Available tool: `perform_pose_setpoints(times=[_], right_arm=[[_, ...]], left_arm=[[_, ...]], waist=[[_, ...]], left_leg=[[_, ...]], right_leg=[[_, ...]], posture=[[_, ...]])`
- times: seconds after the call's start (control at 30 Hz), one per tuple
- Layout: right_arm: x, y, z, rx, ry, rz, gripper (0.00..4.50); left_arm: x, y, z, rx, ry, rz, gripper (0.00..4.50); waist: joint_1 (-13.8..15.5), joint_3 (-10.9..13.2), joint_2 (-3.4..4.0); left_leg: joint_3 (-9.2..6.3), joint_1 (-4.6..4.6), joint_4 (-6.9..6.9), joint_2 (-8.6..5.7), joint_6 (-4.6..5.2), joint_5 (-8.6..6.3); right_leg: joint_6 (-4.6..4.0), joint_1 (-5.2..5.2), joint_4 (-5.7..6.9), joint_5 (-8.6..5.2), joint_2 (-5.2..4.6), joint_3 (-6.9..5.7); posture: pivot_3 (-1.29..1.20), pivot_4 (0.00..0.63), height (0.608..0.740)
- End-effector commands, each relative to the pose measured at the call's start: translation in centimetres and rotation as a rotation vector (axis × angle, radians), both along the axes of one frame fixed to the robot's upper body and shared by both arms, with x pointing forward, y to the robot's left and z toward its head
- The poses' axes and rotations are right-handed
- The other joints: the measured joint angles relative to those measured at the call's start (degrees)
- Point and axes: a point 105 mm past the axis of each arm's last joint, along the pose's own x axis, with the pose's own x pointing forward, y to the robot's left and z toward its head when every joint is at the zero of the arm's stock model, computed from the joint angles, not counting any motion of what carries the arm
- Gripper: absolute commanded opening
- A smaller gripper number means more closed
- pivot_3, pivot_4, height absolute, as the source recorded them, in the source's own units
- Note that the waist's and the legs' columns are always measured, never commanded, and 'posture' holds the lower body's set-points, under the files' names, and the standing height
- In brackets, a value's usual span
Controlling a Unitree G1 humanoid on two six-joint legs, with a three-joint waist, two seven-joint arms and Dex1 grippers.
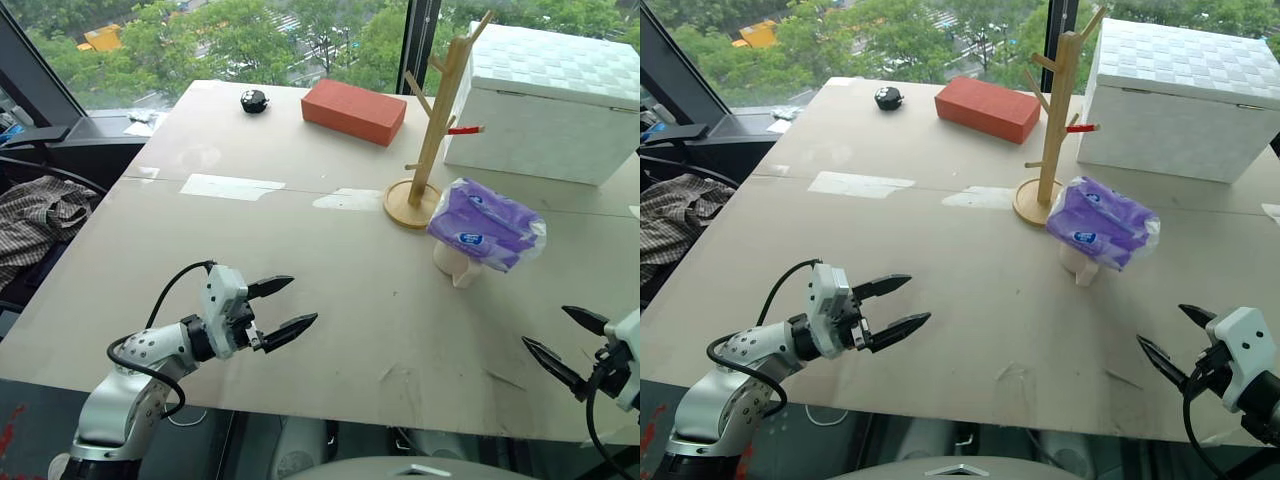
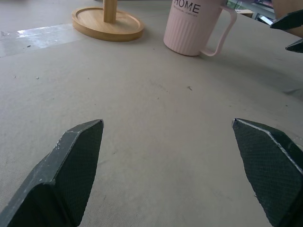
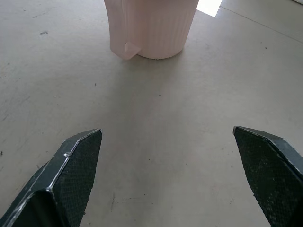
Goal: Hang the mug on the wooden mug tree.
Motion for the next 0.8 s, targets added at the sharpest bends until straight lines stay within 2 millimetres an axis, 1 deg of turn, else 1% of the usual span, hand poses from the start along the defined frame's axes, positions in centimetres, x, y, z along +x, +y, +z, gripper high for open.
perform_pose_setpoints(times=[0.03, 0.07, 0.13, 0.17, 0.23, 0.3, 0.4, 0.47, 0.6, 0.73, 0.8], right_arm=[[0.8, 1.0, 1.6, 0.001, -0.089, 0.028, 4.48], [1.2, 2.0, 2.7, 0.006, -0.133, 0.062, 4.48], [1.6, 3.2, 4.7, -0.096, -0.199, 0.115, 4.48], [1.7, 3.4, 5.3, -0.120, -0.204, 0.137, 4.48], [2.1, 3.7, 7.5, -0.083, -0.217, 0.203, 4.48], [2.7, 4.1, 9.7, -0.134, -0.258, 0.270, 4.48], [3.4, 4.6, 11.3, -0.237, -0.305, 0.306, 4.48], [4.0, 4.9, 11.8, -0.315, -0.336, 0.316, 4.48], [5.6, 5.9, 10.8, -0.550, -0.385, 0.391, 4.48], [6.8, 6.5, 9.7, -0.666, -0.415, 0.448, 4.48], [7.2, 6.7, 9.4, -0.685, -0.416, 0.461, 4.48]], left_arm=[[0.1, 0.3, 1.4, -0.006, -0.048, -0.033, 4.46], [0.1, 0.3, 1.9, -0.013, -0.065, -0.058, 4.46], [-0.3, 0.3, 2.9, -0.029, -0.102, -0.128, 4.46], [-0.4, 0.3, 3.1, -0.027, -0.114, -0.142, 4.46], [0.0, 0.5, 4.0, -0.042, -0.143, -0.159, 4.46], [0.2, 0.4, 5.0, -0.052, -0.176, -0.180, 4.46], [0.4, 0.1, 5.4, -0.047, -0.194, -0.190, 4.46], [0.6, -0.1, 5.5, -0.044, -0.200, -0.191, 4.46], [0.8, -0.8, 5.7, -0.053, -0.209, -0.192, 4.46], [0.7, -1.2, 5.9, -0.058, -0.218, -0.194, 4.46], [0.7, -1.2, 6.1, -0.059, -0.223, -0.192, 4.46]], waist=[[0.05, 0.01, -0.01], [0.03, 0.04, 0.01], [-0.04, 0.11, 0.14], [-0.04, 0.12, 0.22], [-0.01, 0.12, 0.22], [0.24, 0.13, 0.17], [0.81, 0.14, 0.11], [1.01, 0.16, 0.09], [0.99, 0.17, 0.07], [0.91, 0.20, 0.04], [0.90, 0.20, 0.04]], left_leg=[[0.00, 0.00, 0.00, 0.00, 0.00, 0.00], [0.00, 0.01, 0.00, 0.00, 0.00, 0.00], [-0.01, 0.01, 0.01, 0.00, 0.00, 0.00], [0.00, 0.03, 0.02, 0.00, 0.00, 0.00], [-0.01, 0.08, 0.03, 0.00, 0.00, 0.00], [-0.02, 0.07, 0.08, 0.00, 0.00, 0.00], [-0.08, 0.04, 0.23, 0.00, 0.01, 0.01], [-0.10, -0.01, 0.21, 0.00, 0.05, 0.03], [-0.10, -0.05, 0.18, -0.01, 0.22, 0.12], [-0.08, -0.03, 0.23, -0.01, 0.23, 0.13], [-0.08, -0.03, 0.25, -0.01, 0.23, 0.13]], right_leg=[[0.00, 0.00, 0.00, 0.00, 0.00, 0.00], [0.01, 0.00, 0.00, -0.01, 0.01, -0.01], [0.20, 0.00, 0.01, -0.11, 0.02, -0.03], [0.21, -0.01, 0.02, -0.11, 0.01, -0.03], [0.20, 0.03, 0.02, -0.10, 0.00, -0.08], [0.20, 0.07, 0.02, -0.09, 0.00, -0.13], [0.20, 0.16, 0.01, -0.09, 0.02, -0.19], [0.13, 0.17, 0.00, -0.06, 0.04, -0.22], [0.01, 0.17, -0.05, 0.00, 0.06, -0.25], [0.21, 0.19, -0.04, -0.11, 0.08, -0.23], [0.23, 0.20, -0.03, -0.11, 0.09, -0.23]], posture=[[0.00, 0.150, 0.740], [0.00, 0.150, 0.740], [0.00, 0.150, 0.740], [0.00, 0.150, 0.740], [0.00, 0.150, 0.740], [0.00, 0.150, 0.740], [0.00, 0.150, 0.740], [0.00, 0.150, 0.740], [0.00, 0.150, 0.740], [0.00, 0.150, 0.740], [0.00, 0.150, 0.740]])
